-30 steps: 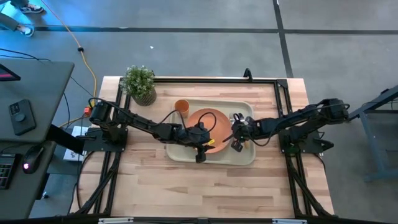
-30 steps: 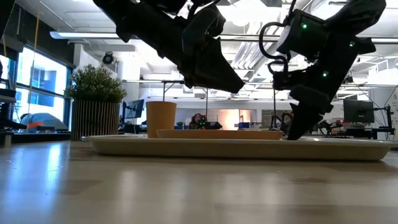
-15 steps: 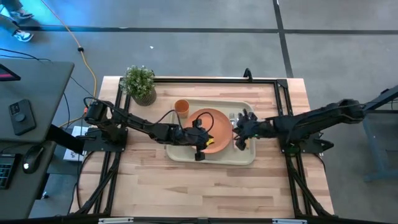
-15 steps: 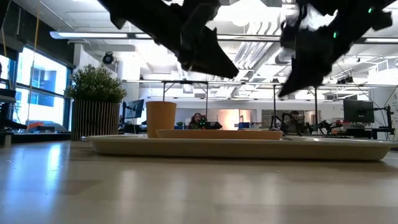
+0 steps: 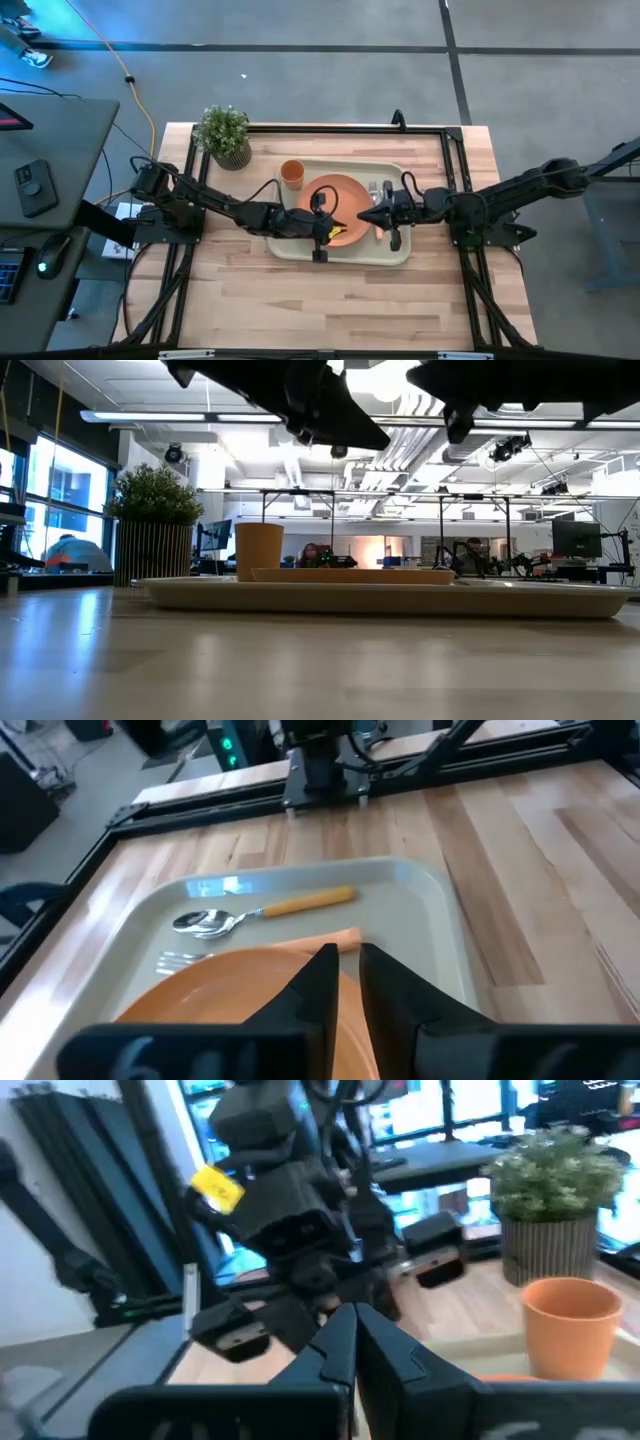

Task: Pick and place plate/cup/fork/spoon on tray
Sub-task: Return to Home Position

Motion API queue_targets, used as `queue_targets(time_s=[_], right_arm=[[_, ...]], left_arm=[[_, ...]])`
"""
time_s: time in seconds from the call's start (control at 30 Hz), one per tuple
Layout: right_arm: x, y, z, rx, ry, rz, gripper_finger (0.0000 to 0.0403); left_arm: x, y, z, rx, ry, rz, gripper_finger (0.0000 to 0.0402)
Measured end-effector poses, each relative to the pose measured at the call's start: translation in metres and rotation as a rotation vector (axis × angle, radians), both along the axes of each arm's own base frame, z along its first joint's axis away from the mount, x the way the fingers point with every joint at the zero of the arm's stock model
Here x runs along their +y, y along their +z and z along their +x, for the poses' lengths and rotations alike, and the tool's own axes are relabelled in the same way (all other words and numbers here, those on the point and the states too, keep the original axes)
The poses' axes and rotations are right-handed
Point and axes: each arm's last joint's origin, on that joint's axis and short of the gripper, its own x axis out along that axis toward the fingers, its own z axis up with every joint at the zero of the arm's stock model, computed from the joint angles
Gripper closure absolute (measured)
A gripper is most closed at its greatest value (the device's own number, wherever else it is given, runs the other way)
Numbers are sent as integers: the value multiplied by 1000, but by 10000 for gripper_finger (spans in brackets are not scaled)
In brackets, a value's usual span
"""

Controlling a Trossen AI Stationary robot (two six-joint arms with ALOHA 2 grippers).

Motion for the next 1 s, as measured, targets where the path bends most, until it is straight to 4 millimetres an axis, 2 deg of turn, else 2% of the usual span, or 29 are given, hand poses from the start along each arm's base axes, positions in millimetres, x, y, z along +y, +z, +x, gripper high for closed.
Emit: queue_targets(time_s=[0.2, 0.37, 0.43, 0.5, 0.67, 0.77, 1.0], right_arm=[[2, -6, 10, 19, 24, -11, 403], [9, 2, 14, -11, 95, -73, 403], [15, 6, 10, -36, 131, -119, 403], [24, 8, 7, -53, 169, -156, 403], [39, 9, 3, -85, 232, -246, 403], [37, 7, 5, -72, 187, -250, 403], [16, 19, 8, -180, 40, -305, 403]], left_arm=[[-4, 1, 0, -4, -27, 30, 383], [-4, 0, -4, -18, -43, 42, 391], [-4, -2, -13, -83, -78, 25, 394], [1, -5, -31, -145, -95, -11, 397], [20, 1, -77, -325, -57, -74, 401], [27, 6, -94, -379, -33, -131, 401], [29, 28, -111, -467, -80, -132, 401]])
